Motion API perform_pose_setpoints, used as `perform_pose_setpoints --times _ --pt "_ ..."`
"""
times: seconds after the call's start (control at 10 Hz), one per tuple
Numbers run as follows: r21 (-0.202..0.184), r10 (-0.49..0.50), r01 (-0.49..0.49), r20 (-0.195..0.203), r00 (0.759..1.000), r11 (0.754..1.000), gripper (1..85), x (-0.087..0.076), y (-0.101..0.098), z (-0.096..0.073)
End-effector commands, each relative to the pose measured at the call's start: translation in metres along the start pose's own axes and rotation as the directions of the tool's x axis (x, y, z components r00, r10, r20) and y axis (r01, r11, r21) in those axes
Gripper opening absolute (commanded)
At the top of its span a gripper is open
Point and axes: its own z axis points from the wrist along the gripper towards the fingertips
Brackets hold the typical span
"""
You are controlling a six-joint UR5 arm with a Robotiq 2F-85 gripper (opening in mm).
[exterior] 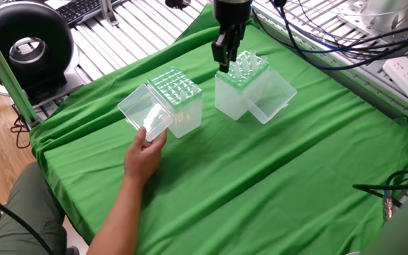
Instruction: Insert a large pipette tip into the holder for large pipette tips
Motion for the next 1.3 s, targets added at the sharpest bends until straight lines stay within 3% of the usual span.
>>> perform_pose_setpoints --times 0.0,0.3,0.6,1.2 --pt "0.008 -0.031 0.031 0.024 0.999 0.999 42.7 0.000 -0.014 0.010" --pt "0.011 -0.047 0.047 0.056 0.997 0.999 42.0 -0.004 -0.027 0.023" --pt "0.025 -0.054 0.052 0.064 0.996 0.998 41.7 -0.005 -0.037 0.028" --pt "0.031 -0.050 0.047 0.082 0.995 0.998 41.7 -0.007 -0.040 0.038"
